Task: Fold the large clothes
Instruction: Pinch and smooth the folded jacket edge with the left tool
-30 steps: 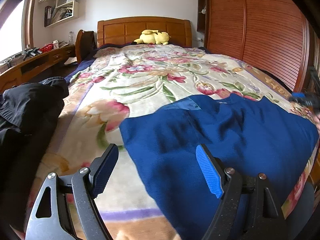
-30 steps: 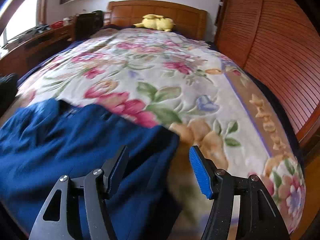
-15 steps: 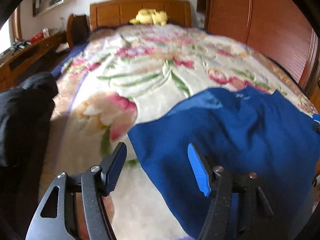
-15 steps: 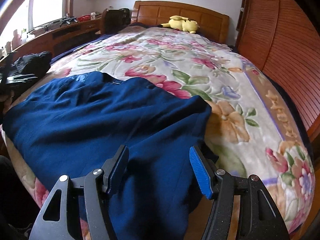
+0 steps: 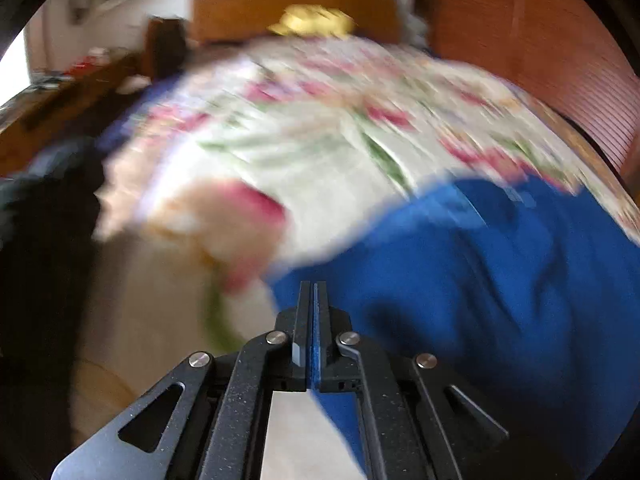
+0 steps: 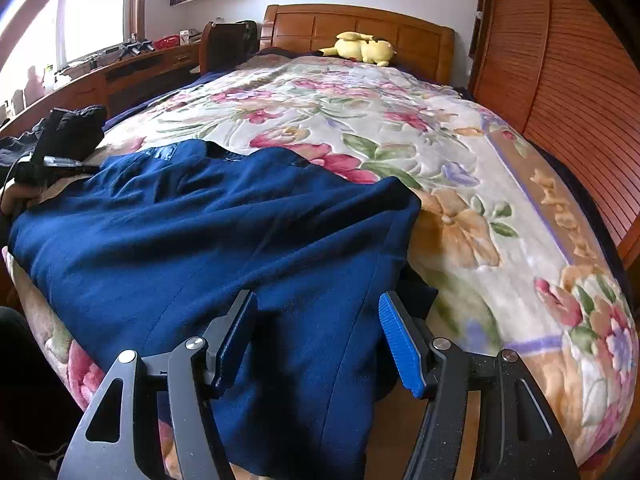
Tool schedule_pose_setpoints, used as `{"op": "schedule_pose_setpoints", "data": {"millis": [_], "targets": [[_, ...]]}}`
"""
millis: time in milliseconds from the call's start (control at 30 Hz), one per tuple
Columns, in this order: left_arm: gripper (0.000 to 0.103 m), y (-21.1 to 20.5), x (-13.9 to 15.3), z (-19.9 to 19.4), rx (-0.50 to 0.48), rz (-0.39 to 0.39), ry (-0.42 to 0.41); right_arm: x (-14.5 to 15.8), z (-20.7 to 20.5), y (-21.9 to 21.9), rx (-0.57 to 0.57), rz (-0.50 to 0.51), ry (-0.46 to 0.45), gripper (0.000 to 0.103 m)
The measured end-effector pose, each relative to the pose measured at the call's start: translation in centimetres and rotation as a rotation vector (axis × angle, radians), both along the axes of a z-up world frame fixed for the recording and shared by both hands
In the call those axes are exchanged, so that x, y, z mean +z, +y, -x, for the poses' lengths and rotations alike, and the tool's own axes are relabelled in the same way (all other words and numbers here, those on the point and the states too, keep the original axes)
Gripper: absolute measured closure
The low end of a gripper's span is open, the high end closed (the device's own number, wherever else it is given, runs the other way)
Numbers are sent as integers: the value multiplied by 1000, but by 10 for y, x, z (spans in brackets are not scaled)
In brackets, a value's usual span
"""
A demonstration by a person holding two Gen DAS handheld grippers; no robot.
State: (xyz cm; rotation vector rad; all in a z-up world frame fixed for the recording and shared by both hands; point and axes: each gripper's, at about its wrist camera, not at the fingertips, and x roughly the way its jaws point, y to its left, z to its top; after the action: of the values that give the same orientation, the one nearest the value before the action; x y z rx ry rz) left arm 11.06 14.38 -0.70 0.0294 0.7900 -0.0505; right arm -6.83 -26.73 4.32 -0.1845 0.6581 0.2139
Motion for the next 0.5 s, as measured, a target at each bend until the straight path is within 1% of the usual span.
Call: {"op": "schedule_pose_setpoints", "data": {"millis": [33, 67, 167, 233, 267, 300, 367, 400, 467, 500], "targets": [[103, 6, 4, -3, 25, -11, -9, 0, 0, 0, -2, 0, -2, 38], [103, 10, 7, -7, 33, -19, 1, 0, 1, 0, -4, -2, -4, 38], [103, 15, 14, -4, 35, -35, -6, 0, 2, -2, -2, -11, 1, 38], [103, 18, 15, -1, 13, -5, 10, 1, 3, -3, 0, -11, -4, 38], [100, 19, 14, -1, -5, 7, 25, 1, 4, -4, 0, -16, -5, 38], [87, 19, 13, -1, -17, 9, 33, 1, 4, -5, -1, -22, -5, 38], [73, 18, 9, -2, -37, 18, 50, 1, 4, -6, -1, -28, -7, 38], [65, 17, 4, -4, -47, 32, 68, 0, 4, -6, -1, -27, -8, 38], [64, 12, -4, -6, -65, 41, 97, -1, 4, -5, 0, -25, -9, 38], [64, 7, -11, -8, -78, 30, 119, -1, 4, -5, -1, -24, -8, 38]]}}
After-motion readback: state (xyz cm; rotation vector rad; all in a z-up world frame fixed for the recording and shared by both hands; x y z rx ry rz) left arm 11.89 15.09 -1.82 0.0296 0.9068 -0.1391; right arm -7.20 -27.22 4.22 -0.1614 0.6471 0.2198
